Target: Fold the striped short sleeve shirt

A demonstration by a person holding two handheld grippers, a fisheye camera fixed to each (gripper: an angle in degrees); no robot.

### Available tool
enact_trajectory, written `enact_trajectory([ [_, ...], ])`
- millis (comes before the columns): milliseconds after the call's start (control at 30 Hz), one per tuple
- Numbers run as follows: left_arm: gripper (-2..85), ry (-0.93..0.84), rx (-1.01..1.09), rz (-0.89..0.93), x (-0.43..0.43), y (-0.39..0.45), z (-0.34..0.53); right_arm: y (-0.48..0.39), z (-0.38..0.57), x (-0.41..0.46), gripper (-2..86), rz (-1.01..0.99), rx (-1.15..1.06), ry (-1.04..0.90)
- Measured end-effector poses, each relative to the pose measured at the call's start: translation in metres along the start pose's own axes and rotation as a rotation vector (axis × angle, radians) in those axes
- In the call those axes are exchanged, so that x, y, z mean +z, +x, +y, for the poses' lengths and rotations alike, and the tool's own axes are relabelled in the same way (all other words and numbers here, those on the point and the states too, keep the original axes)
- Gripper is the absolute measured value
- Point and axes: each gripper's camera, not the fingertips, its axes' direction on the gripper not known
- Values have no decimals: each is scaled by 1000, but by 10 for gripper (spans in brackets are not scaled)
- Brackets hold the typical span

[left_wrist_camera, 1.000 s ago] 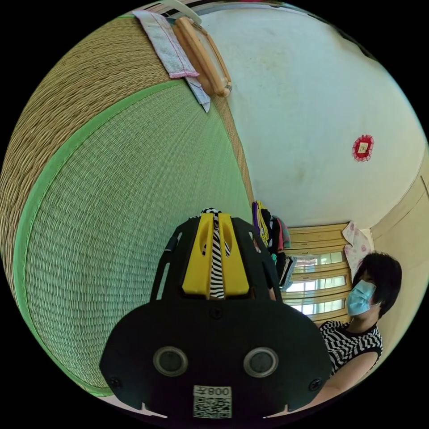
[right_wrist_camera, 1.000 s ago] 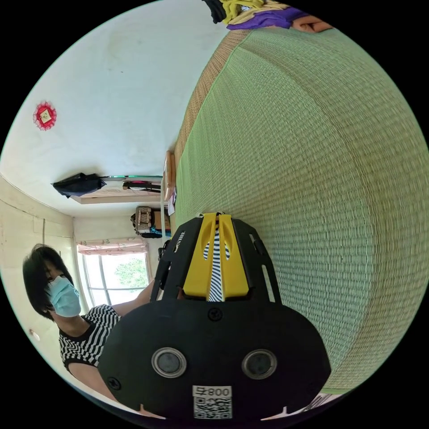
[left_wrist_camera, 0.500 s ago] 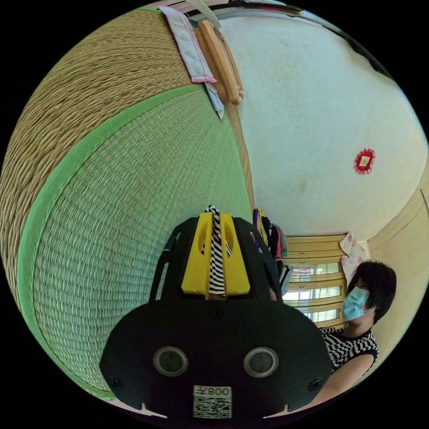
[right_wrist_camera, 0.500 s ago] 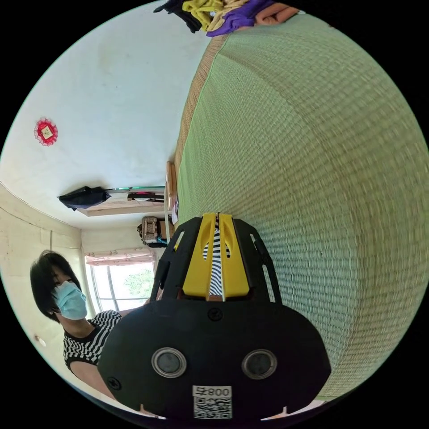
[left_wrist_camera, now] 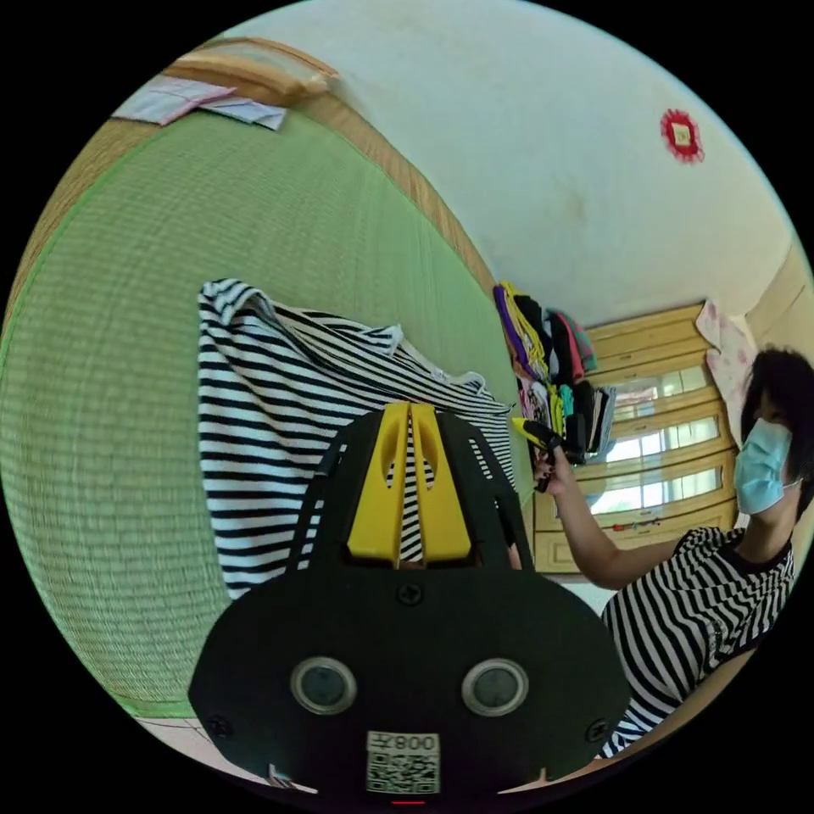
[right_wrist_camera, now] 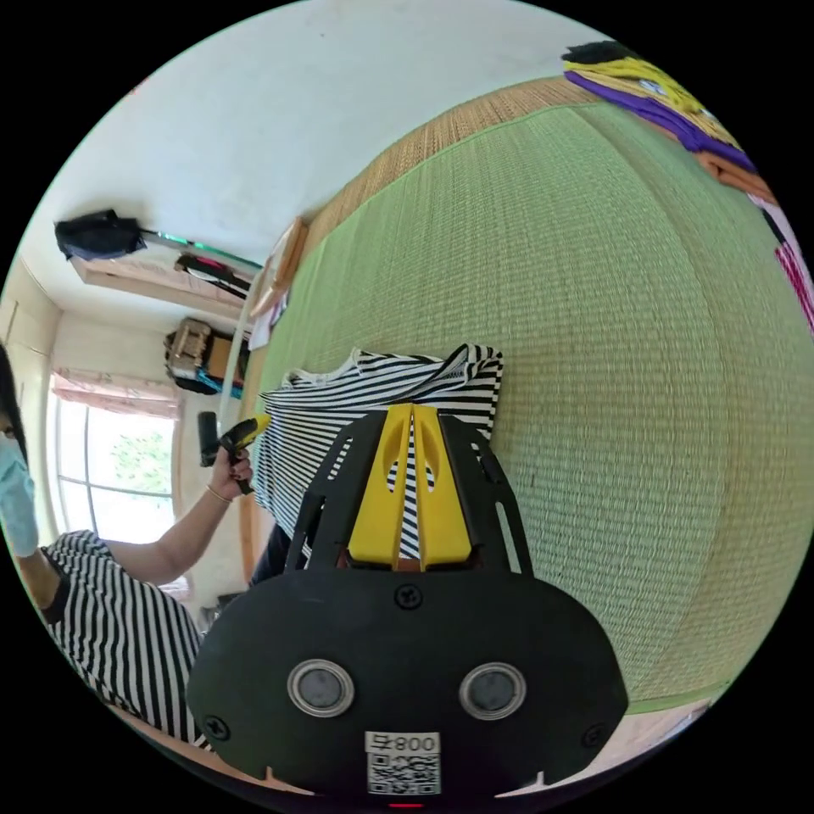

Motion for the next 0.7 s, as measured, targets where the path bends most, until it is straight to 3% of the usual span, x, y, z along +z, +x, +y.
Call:
enact_trajectory([
  [367, 1, -203, 167, -209, 52, 91, -63, -60, -16, 31, 1, 174, -64, -47],
  [700, 1, -147, 174, -249, 42, 137, -98, -78, -33, 22, 0, 151, -55, -5],
])
